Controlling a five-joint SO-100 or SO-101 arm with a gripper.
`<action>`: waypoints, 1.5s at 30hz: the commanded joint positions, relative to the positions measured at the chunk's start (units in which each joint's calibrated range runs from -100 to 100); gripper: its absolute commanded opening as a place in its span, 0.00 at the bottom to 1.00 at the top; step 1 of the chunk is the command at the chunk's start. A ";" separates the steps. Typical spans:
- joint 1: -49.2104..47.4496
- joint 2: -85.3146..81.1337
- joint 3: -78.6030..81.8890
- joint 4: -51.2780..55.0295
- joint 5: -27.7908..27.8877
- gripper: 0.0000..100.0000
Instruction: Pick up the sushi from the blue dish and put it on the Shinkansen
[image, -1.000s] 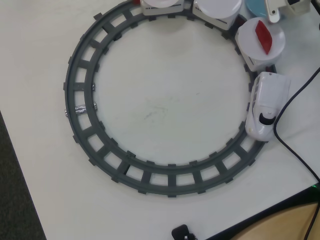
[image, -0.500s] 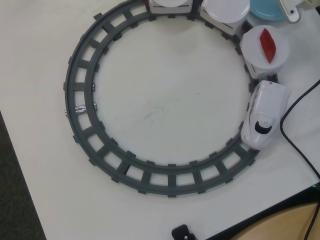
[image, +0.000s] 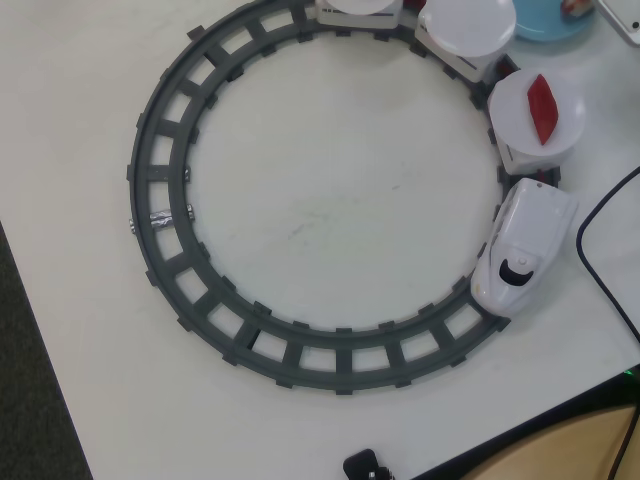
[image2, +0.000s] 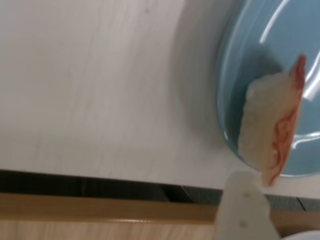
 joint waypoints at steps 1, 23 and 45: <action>-0.10 1.90 -3.46 -3.20 0.48 0.26; -0.02 10.75 -3.91 -5.76 2.11 0.25; 0.51 10.25 -3.82 -7.05 1.48 0.02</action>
